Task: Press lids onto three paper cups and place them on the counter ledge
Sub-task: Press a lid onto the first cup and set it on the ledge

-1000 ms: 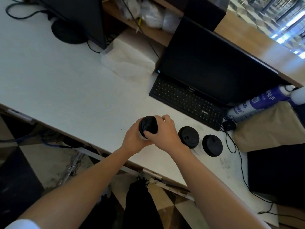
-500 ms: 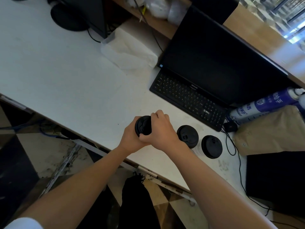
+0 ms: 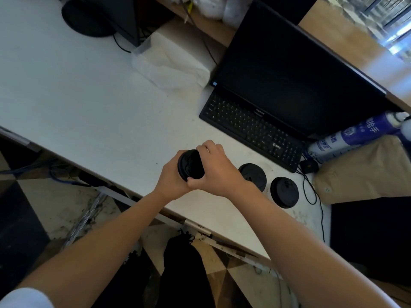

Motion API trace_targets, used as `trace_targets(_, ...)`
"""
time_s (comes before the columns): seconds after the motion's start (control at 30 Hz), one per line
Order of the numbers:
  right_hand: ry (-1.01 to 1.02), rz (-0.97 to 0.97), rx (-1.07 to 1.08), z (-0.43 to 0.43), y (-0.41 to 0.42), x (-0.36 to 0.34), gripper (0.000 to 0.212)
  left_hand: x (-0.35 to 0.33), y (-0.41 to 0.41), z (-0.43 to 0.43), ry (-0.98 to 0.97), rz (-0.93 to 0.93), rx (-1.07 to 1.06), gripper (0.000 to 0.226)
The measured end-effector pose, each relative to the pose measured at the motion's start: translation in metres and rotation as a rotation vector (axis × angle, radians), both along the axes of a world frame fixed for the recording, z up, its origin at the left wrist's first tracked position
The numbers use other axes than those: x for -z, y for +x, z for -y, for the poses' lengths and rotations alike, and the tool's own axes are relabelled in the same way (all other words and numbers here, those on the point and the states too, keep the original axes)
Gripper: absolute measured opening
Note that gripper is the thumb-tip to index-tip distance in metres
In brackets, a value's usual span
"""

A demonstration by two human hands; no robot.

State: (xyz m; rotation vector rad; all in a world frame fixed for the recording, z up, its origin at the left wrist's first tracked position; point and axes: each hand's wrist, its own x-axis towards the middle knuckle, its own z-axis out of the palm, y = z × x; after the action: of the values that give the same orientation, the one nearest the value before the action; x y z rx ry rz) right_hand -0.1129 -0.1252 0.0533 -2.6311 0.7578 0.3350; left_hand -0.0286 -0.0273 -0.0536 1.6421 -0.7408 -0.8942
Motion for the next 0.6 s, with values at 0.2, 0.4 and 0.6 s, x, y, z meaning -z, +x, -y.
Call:
trace_targets(0.2,-0.009,0.085,0.141,-0.021,0.008,0.016,0.07,0.017,-0.002,0.002,-0.003,-0.023,-0.093,0.066)
trace_targets(0.4,0.019,0.081,0.141,-0.011,0.011,0.016,0.062,0.026,0.007,0.003,-0.006,-0.011,-0.033,0.074)
trace_targets(0.6,-0.085,0.086,0.04,-0.004,0.012,0.02,0.063,0.027,0.011,0.004,-0.036,0.029,0.013,0.074)
